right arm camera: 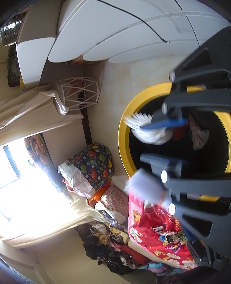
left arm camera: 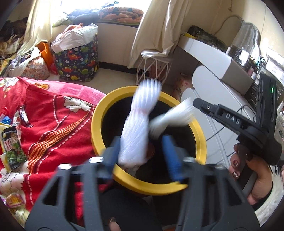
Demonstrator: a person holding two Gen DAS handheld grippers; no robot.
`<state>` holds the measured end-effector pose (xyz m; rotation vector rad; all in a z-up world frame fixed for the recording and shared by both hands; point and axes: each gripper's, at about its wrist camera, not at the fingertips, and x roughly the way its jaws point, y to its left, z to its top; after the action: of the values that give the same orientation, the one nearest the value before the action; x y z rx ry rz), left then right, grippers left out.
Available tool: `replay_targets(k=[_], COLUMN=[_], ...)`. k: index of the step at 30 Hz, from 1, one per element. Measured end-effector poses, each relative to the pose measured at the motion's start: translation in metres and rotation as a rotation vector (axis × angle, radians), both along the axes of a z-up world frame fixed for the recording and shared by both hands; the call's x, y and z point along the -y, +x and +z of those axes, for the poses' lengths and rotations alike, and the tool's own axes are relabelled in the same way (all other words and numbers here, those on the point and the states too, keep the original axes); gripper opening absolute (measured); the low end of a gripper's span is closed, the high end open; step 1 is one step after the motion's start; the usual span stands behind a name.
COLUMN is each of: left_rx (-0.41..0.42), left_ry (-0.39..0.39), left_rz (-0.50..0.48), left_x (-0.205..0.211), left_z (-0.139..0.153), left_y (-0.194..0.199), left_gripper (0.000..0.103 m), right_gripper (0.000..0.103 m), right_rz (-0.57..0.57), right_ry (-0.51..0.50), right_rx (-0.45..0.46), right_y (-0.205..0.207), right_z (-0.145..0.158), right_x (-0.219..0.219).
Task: Collect trash
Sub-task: 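Open both tools to drop the white foam nets into the bin, then withdraw both open tools from the bin toward the wrappers on the bed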
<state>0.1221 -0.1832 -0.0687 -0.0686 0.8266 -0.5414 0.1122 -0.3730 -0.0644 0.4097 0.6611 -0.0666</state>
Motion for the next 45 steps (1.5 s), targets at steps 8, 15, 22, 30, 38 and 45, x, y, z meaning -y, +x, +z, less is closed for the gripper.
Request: replay_targets(k=[8,15,22,30,38,45], left_rx=[0.045,0.070,0.115,0.159,0.195,0.222], left_ry=[-0.030,-0.038,-0.035,-0.038,-0.044,-0.042], left_rz=[0.084,0.145,0.185,0.234,0.282,0.335], left_x=[-0.019,-0.038,-0.053,-0.072,-0.096,-0.120], left_z=[0.009,0.015,0.025,0.035,0.044,0.048], left_y=[-0.003,-0.005,-0.009,-0.012,-0.014,-0.014], left_gripper=[0.091,0.092,0.092,0.092,0.092,0.092], right_gripper=[0.053,0.064,0.070,0.076,0.079,0.080], right_rz=[-0.010,-0.008,-0.001,0.029,0.078,0.124], right_ry=[-0.038,-0.073,-0.094,-0.097,-0.104,-0.125], right_rx=[0.013,0.040,0.077,0.139,0.165,0.164], right_y=[0.000,-0.005,-0.008,-0.014,-0.015,-0.013], right_z=[0.001,0.007,0.016,0.030,0.038,0.042], right_x=[-0.007,-0.015,-0.025,-0.045,-0.069,-0.094])
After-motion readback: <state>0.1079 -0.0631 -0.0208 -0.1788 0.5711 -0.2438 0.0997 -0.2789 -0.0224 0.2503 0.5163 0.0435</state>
